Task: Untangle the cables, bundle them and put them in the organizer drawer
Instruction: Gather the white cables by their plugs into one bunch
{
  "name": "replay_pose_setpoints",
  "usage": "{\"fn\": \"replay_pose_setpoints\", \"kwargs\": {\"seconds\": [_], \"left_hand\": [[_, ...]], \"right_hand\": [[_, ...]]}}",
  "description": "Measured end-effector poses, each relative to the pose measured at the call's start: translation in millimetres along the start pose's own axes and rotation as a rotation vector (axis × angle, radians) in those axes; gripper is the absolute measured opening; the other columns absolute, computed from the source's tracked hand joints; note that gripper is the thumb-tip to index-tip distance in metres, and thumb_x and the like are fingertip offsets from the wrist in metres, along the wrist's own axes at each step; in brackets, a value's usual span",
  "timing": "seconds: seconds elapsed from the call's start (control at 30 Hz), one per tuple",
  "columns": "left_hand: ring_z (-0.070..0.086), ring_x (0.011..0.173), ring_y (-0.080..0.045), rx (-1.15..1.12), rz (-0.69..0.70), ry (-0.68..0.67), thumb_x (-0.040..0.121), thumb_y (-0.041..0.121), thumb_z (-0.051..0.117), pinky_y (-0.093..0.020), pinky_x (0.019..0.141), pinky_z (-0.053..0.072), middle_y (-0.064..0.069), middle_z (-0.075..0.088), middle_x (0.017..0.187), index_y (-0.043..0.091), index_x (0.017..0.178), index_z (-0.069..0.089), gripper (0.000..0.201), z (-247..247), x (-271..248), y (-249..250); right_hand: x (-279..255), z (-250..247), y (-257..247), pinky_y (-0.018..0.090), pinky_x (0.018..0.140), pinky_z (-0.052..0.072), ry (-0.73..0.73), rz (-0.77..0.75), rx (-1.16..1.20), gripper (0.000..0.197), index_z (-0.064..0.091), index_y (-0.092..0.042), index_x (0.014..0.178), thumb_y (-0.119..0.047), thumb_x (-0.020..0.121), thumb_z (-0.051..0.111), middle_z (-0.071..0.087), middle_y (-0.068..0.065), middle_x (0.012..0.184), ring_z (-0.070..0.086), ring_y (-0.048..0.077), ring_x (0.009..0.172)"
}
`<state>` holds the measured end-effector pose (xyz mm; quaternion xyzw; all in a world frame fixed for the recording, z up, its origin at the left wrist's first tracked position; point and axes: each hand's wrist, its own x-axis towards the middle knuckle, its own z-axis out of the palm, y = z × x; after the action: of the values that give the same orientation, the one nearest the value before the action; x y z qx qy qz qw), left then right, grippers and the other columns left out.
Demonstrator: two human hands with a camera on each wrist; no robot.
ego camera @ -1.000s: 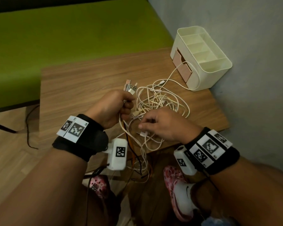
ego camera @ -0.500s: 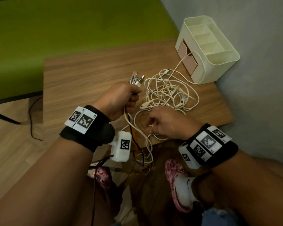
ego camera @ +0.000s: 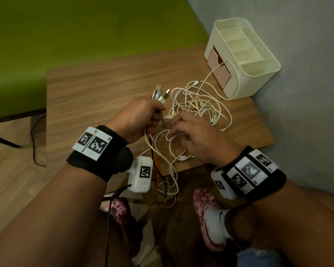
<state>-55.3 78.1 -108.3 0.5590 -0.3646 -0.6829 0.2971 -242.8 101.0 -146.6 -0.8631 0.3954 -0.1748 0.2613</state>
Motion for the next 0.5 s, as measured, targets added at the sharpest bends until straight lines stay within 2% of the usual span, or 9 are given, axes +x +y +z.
{"fn": "replay_pose_setpoints", "kwargs": {"seconds": [0.07,0.1,0.17,0.23,0.37,0.43,0.5], "left_hand": [[0.020,0.048,-0.010,0.001,0.004,-0.005,0.095,0.009,0.047,-0.024,0.045,0.018,0.002,0.028,0.061,0.021,0.077,0.032,0.026,0,0,1],[0.020,0.048,-0.010,0.001,0.005,-0.007,0.095,0.009,0.046,-0.024,0.045,0.018,0.002,0.028,0.061,0.021,0.078,0.032,0.026,0,0,1],[0.020,0.048,-0.010,-0.002,0.005,-0.008,0.096,0.009,0.046,-0.024,0.045,0.019,0.002,0.028,0.062,0.021,0.079,0.032,0.025,0,0,1],[0.021,0.049,-0.010,-0.002,0.005,-0.006,0.096,0.008,0.046,-0.024,0.045,0.019,0.002,0.029,0.062,0.021,0.080,0.032,0.025,-1,-1,1],[0.021,0.049,-0.010,-0.001,0.008,-0.013,0.096,0.008,0.046,-0.024,0.045,0.019,0.002,0.029,0.062,0.021,0.080,0.032,0.024,-1,1,1],[0.022,0.049,-0.010,0.010,0.010,-0.015,0.095,0.009,0.047,-0.023,0.044,0.020,0.002,0.030,0.061,0.020,0.080,0.033,0.024,-2,1,1],[0.021,0.049,-0.010,0.023,0.017,-0.023,0.095,0.009,0.047,-0.025,0.046,0.018,0.002,0.029,0.062,0.021,0.080,0.033,0.023,-2,1,0]], "right_hand": [[1,-9,3,0.026,0.081,0.050,0.082,-0.011,0.003,0.024,0.074,-0.013,0.095,0.006,0.080,0.069,0.061,0.001,0.107,0.060,0.015,0.097],[0,-14,4,0.024,0.079,0.048,0.059,-0.004,0.004,0.022,0.075,-0.015,0.093,0.002,0.080,0.071,0.061,-0.002,0.104,0.059,0.012,0.095],[-3,-23,4,0.024,0.078,0.043,-0.112,0.049,-0.021,0.016,0.076,-0.020,0.093,-0.009,0.081,0.075,0.059,-0.009,0.099,0.055,0.007,0.092],[-8,-24,0,0.027,0.079,0.045,-0.314,0.103,-0.109,0.011,0.076,-0.023,0.092,-0.019,0.082,0.076,0.055,-0.015,0.095,0.051,0.005,0.092],[-12,-16,-7,0.036,0.086,0.051,-0.564,0.186,-0.260,0.013,0.073,-0.028,0.098,-0.029,0.085,0.072,0.054,-0.011,0.108,0.052,0.012,0.105],[-11,-14,-6,0.035,0.089,0.049,-0.582,0.203,-0.277,0.018,0.070,-0.029,0.105,-0.028,0.087,0.070,0.051,-0.010,0.112,0.049,0.013,0.110],[-11,-11,-3,0.034,0.092,0.045,-0.505,0.189,-0.264,0.023,0.065,-0.025,0.110,-0.025,0.088,0.068,0.051,-0.008,0.114,0.048,0.013,0.111]]}}
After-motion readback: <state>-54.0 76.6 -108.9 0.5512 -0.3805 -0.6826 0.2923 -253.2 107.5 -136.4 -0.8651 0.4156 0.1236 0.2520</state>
